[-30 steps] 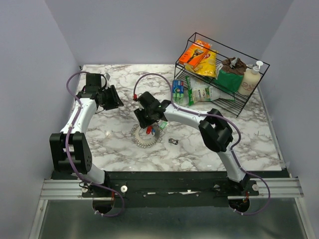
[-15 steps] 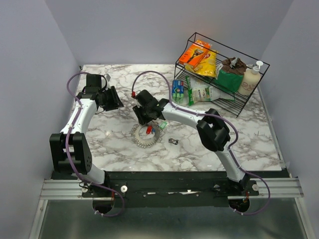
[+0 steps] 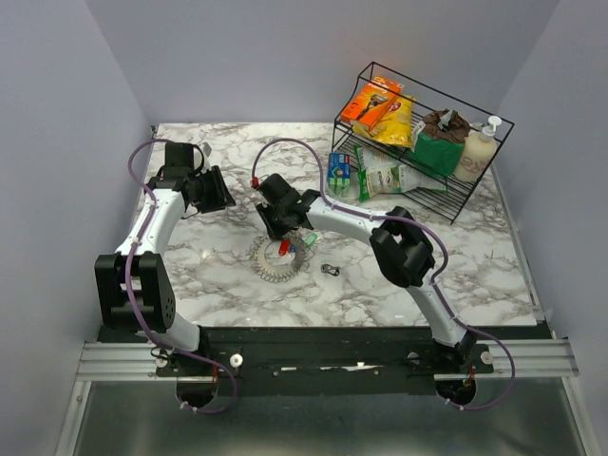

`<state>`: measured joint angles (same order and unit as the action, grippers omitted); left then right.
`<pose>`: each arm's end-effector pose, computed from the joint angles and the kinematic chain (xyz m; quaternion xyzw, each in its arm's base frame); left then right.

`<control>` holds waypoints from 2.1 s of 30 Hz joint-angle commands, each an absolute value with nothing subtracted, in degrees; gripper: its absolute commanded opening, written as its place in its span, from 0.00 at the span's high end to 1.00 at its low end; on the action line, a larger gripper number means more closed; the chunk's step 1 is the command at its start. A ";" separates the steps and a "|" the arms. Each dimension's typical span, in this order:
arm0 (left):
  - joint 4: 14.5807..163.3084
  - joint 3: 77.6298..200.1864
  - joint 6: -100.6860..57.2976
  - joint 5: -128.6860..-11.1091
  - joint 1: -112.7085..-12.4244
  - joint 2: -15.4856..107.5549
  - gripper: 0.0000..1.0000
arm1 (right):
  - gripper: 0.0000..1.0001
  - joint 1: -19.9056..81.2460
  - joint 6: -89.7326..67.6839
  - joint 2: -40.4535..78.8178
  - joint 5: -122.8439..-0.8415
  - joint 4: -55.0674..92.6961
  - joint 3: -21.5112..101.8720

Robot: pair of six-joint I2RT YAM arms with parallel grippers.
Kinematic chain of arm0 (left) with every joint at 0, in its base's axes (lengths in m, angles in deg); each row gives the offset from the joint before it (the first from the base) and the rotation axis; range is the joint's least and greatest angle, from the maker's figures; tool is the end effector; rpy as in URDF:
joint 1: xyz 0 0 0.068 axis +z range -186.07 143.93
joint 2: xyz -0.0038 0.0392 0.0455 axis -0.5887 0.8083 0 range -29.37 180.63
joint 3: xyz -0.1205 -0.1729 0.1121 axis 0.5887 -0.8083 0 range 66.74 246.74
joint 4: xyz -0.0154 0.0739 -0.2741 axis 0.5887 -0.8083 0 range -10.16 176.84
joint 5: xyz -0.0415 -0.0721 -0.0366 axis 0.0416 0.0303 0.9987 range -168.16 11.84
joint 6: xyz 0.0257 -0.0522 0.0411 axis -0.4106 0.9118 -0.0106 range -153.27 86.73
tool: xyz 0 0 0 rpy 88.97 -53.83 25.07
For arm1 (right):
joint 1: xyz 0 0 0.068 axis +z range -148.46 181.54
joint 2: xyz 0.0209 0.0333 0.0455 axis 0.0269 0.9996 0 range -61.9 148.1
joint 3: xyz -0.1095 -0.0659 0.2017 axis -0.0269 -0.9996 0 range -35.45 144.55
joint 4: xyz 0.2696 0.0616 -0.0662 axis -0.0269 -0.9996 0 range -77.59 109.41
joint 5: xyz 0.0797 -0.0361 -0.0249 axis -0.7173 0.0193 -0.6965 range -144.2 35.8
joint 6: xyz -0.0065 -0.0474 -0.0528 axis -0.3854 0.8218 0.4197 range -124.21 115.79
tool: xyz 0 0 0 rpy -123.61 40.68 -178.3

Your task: Put the keys on the keyring

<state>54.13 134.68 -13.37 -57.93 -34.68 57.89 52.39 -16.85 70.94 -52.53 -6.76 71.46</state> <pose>0.3627 -0.0114 0.2077 -0.1159 0.9254 -0.2154 0.2894 0.3331 0.4063 0.1127 -0.3051 0.8952 0.1591 0.2834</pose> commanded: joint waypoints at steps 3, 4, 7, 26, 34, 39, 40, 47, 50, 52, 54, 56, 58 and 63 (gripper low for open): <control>54.41 133.89 -14.20 -57.33 -34.75 55.97 0.54 | 0.74 51.47 -17.57 71.34 -51.48 -6.25 70.37; 54.50 133.89 -14.20 -57.42 -34.75 55.97 0.54 | 0.78 51.47 -17.57 71.17 -51.56 -6.25 70.28; 54.50 133.80 -14.38 -57.33 -34.75 55.88 0.54 | 0.89 51.29 -16.96 70.73 -52.35 -5.99 69.84; 56.08 132.92 -16.66 -54.34 -34.75 53.86 0.54 | 0.99 51.20 -10.10 57.55 -58.77 1.83 59.73; 59.50 130.82 -18.68 -46.35 -34.57 50.71 0.56 | 0.99 51.11 -7.73 52.63 -66.41 3.32 58.42; 65.04 128.18 -18.68 -39.59 -34.66 46.57 0.58 | 0.99 51.03 -5.27 49.81 -72.73 5.43 55.96; 65.83 127.30 -18.86 -38.62 -34.66 45.09 0.58 | 0.99 51.03 -5.00 48.68 -73.88 5.87 55.34; 75.12 122.29 -17.98 -26.50 -34.66 39.10 0.60 | 0.99 50.94 -2.80 43.23 -81.44 10.61 50.16; 81.27 119.31 -15.88 -20.97 -34.66 36.12 0.60 | 0.99 50.59 -2.02 40.24 -85.66 11.41 48.93; 85.33 117.03 -14.12 -17.97 -34.66 34.19 0.60 | 0.99 50.32 -0.79 38.48 -87.07 11.76 48.31; 91.04 115.79 -11.31 -14.01 -34.66 33.12 0.60 | 0.99 49.80 0.09 36.46 -88.90 11.68 47.87; 95.96 114.56 -8.16 -10.94 -34.66 32.24 0.60 | 0.99 49.36 0.36 35.14 -90.49 11.68 47.60; 101.65 113.24 -5.52 -9.35 -34.66 31.54 0.60 | 0.99 48.74 0.45 33.47 -92.78 11.68 47.34; 120.11 109.72 10.26 -5.13 -34.75 30.39 0.59 | 0.99 47.34 -0.52 30.74 -98.22 12.29 46.99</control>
